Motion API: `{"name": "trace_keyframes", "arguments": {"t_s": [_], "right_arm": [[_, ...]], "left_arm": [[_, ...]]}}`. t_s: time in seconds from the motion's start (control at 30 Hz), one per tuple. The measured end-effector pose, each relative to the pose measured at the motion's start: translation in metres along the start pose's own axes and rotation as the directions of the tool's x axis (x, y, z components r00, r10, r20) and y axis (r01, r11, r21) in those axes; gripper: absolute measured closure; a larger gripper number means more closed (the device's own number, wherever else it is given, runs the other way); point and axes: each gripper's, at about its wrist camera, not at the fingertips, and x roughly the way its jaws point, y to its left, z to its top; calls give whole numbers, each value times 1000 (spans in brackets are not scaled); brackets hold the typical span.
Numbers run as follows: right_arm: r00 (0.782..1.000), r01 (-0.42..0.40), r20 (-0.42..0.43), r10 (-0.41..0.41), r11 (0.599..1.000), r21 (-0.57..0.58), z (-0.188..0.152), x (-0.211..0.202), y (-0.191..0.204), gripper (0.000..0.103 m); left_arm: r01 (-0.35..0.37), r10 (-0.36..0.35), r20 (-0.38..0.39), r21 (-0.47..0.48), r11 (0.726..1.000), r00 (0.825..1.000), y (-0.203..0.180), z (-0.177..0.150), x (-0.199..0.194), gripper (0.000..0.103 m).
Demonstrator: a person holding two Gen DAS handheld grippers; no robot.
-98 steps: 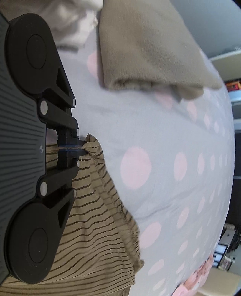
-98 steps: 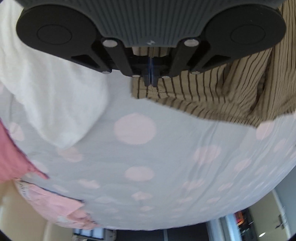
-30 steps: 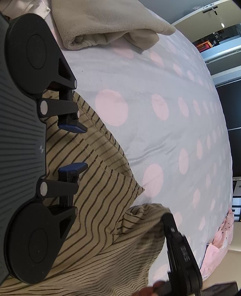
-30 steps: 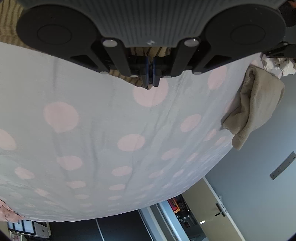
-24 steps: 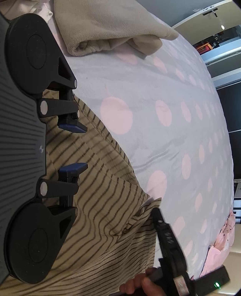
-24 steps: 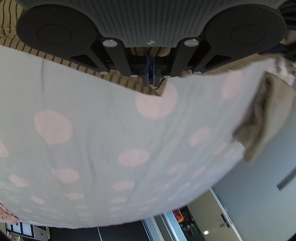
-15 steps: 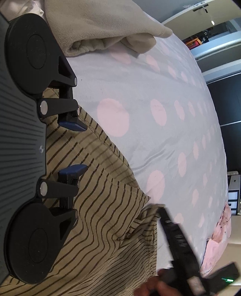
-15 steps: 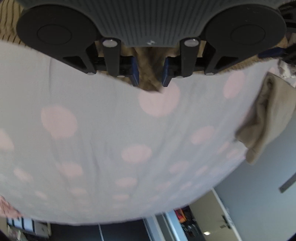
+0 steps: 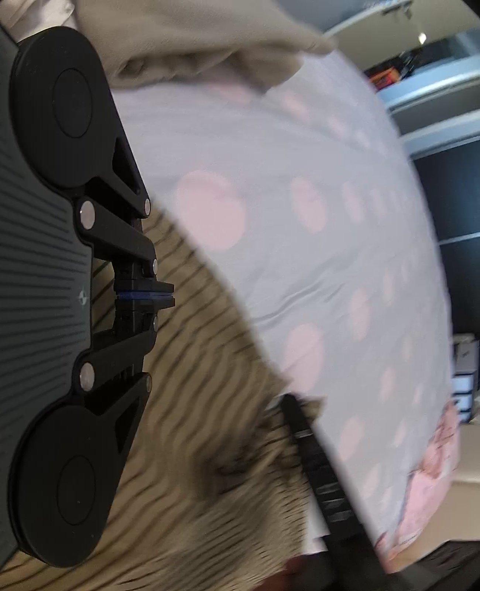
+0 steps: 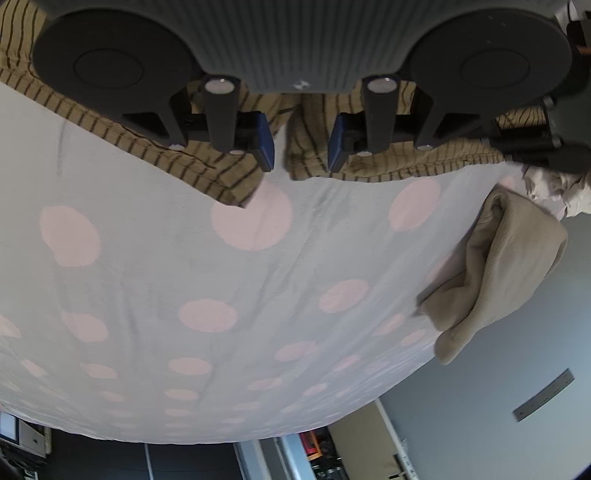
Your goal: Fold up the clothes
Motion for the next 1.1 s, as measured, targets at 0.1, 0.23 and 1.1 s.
{"name": "trace_keyframes", "arguments": {"t_s": [0.1, 0.23, 1.1], "right_arm": [[999, -42, 1, 42, 999, -13, 1, 2, 7, 68], [998, -69, -20, 67, 996, -65, -1, 8, 20, 66], [1000, 14, 31, -6, 969, -246, -10, 41, 56, 101]], "left_arm": [[4, -3, 24, -48, 999, 1000, 12, 8, -2, 103], [99, -103, -87, -44, 994, 991, 19, 6, 4, 93], [-26, 26, -19, 2, 1000, 999, 26, -2, 12, 103]]}}
